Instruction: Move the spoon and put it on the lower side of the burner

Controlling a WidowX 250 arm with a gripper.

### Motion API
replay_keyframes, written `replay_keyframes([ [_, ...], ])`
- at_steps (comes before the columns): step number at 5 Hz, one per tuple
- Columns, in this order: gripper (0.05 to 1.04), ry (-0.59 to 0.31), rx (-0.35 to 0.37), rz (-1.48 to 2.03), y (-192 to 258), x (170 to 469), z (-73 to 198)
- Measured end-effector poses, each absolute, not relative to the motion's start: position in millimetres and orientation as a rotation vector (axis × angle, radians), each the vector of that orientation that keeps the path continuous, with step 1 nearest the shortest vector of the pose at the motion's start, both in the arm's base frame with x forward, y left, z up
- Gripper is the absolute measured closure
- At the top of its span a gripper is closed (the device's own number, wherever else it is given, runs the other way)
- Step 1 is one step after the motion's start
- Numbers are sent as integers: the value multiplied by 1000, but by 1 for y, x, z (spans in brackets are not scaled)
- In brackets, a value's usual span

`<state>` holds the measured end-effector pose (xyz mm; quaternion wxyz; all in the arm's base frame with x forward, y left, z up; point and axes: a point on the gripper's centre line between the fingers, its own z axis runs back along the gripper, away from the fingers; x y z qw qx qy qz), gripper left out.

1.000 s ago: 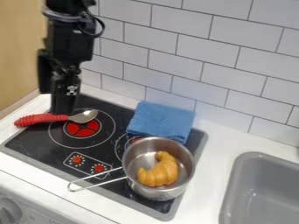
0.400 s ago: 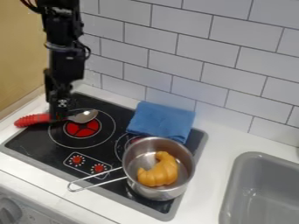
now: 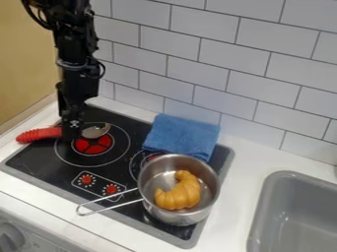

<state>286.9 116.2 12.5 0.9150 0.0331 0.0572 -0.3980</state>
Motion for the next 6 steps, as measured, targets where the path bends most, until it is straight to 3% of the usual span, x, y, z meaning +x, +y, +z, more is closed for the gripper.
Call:
replay_keyframes([
  [2,144,133,-9,-768,122,287,1],
  [3,380,123,-17,-770,126,298,0],
  [4,677,112,-19,-766,127,304,-1],
  [5,812,106,-61,-739,126,300,0],
  [6,831,110,-73,-749,125,298,1],
])
